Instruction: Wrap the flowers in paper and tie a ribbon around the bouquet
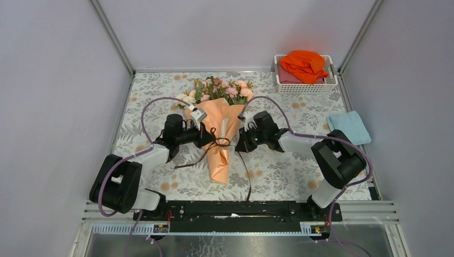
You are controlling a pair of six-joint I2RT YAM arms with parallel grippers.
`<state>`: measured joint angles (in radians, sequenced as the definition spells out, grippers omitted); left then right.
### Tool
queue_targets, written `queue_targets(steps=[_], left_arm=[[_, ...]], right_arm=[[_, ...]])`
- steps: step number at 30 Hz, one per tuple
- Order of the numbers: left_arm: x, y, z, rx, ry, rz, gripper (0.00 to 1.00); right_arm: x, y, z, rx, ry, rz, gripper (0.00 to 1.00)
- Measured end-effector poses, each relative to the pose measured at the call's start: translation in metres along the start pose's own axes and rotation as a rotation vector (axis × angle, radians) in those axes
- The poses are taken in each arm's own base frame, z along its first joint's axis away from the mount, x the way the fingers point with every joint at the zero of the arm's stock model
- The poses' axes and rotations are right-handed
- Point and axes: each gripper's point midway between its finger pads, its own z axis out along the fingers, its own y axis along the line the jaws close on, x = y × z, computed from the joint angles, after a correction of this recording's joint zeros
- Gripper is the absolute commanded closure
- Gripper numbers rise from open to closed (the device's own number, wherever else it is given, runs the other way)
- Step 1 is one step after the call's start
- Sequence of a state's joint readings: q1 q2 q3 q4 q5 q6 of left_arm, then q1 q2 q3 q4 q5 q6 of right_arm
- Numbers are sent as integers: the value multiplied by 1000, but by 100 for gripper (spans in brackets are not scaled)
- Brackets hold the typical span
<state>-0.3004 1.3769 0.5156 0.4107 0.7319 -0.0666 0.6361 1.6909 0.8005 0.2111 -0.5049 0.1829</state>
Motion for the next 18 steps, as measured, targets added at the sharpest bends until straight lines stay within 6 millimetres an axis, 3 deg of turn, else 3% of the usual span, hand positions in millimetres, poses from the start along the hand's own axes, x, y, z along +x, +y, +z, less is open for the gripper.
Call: queue_targets(steps=[4, 8, 18], left_arm=[[1, -1, 0, 8, 1, 8, 100], [1, -2, 0, 13, 1, 15, 100], [1, -3, 0, 21, -1, 23, 100]], right_arm=[[-26, 8, -5, -2, -53, 5, 100], [-40, 14, -4, -5, -65, 24, 100], [-44, 17, 22, -9, 19, 98, 100]])
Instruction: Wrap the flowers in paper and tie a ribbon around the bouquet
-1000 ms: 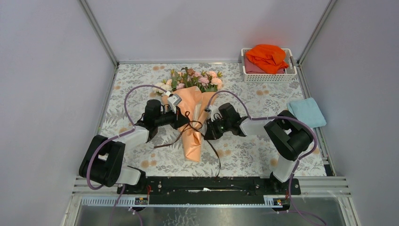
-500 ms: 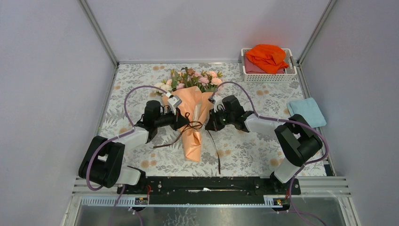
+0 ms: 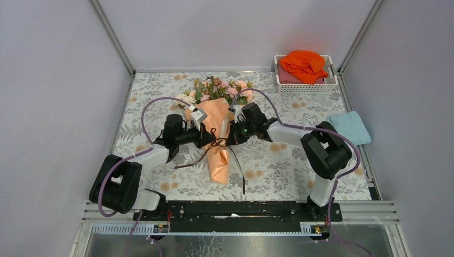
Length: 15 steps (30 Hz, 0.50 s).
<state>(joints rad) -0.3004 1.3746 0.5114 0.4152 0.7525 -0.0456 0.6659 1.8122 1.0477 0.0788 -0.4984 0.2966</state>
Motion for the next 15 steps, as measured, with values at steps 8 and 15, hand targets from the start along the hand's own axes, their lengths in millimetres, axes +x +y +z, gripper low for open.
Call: queue_targets(steps=[8, 15], left_arm=[[-3, -3, -1, 18, -9, 33, 100], [-7, -13, -1, 63, -21, 97, 100]], right_arm=[[2, -1, 9, 9, 42, 27, 91], [-5, 1, 17, 4, 32, 69, 90]])
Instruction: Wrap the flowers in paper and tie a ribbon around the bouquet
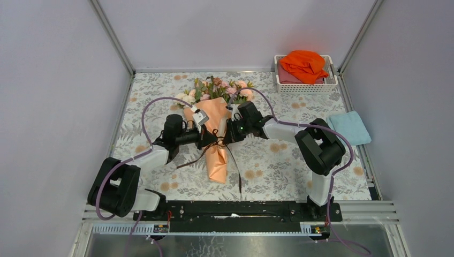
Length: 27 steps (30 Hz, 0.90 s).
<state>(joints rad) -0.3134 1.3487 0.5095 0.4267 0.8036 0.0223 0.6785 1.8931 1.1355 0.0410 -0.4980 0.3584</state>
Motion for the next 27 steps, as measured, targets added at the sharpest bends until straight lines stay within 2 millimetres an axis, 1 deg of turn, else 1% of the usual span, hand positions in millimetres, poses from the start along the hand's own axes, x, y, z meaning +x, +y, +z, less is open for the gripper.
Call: queue_targets(steps=[4, 9, 11, 14, 18, 20, 23, 24, 27], left_arm=[[1, -7, 1, 31, 2, 37, 100], [5, -11, 2, 48, 10, 51, 100], [6, -12, 2, 50, 11, 56, 100], [6, -12, 3, 53, 11, 69, 100], [4, -12, 2, 52, 7, 94, 100], [3, -11, 2, 53, 4, 120, 100], [2, -13, 1, 66, 0, 162, 100], [2, -14, 1, 74, 2, 174, 100], [3, -15, 1, 82, 8, 195, 100]], right_arm=[[-5, 3, 1, -5, -21, 25, 88], [-15, 7, 4, -24, -72, 59, 76], [-16, 8, 5, -31, -83, 73, 68], [-16, 9, 5, -31, -84, 83, 61], [-7, 3, 3, -10, -49, 55, 58], [2, 1, -1, -1, -8, 18, 56], [8, 5, -15, -10, 66, -62, 53], [8, 8, -20, -22, 80, -87, 52], [-5, 19, -37, -74, 101, -182, 52]])
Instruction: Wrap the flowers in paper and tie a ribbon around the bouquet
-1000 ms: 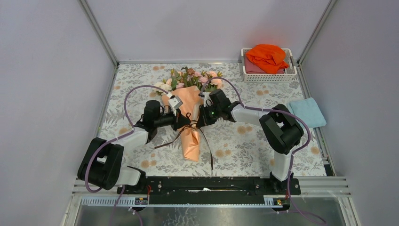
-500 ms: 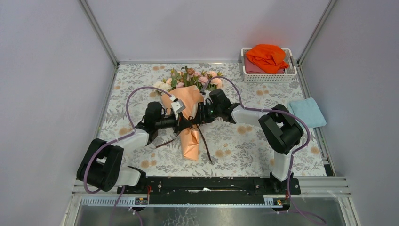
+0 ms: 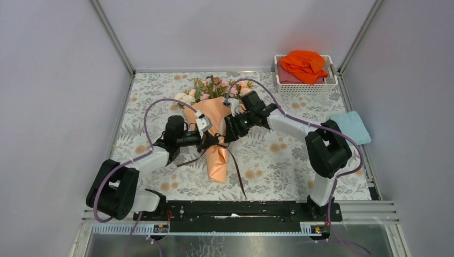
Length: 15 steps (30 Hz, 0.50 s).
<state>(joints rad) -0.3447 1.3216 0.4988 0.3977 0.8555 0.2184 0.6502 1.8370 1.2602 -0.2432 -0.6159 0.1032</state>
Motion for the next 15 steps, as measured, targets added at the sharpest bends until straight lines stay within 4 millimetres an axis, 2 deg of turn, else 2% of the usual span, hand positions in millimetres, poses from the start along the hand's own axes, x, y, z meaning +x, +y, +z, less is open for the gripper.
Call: queue_targets(steps=[4, 8, 10, 13, 15], left_arm=[[-2, 1, 1, 3, 6, 29, 100], [-1, 3, 0, 6, 18, 63, 100], [-1, 3, 0, 7, 20, 69, 100], [0, 3, 0, 8, 23, 84, 100], [0, 4, 0, 7, 23, 92, 100]], right_arm=[[-8, -2, -14, -24, 7, -81, 54], [-12, -9, -16, -33, -9, -145, 67], [-18, -11, -12, -46, -30, -179, 67], [-32, -16, 3, -83, -44, -217, 62], [-34, -22, 14, -97, -42, -232, 60]])
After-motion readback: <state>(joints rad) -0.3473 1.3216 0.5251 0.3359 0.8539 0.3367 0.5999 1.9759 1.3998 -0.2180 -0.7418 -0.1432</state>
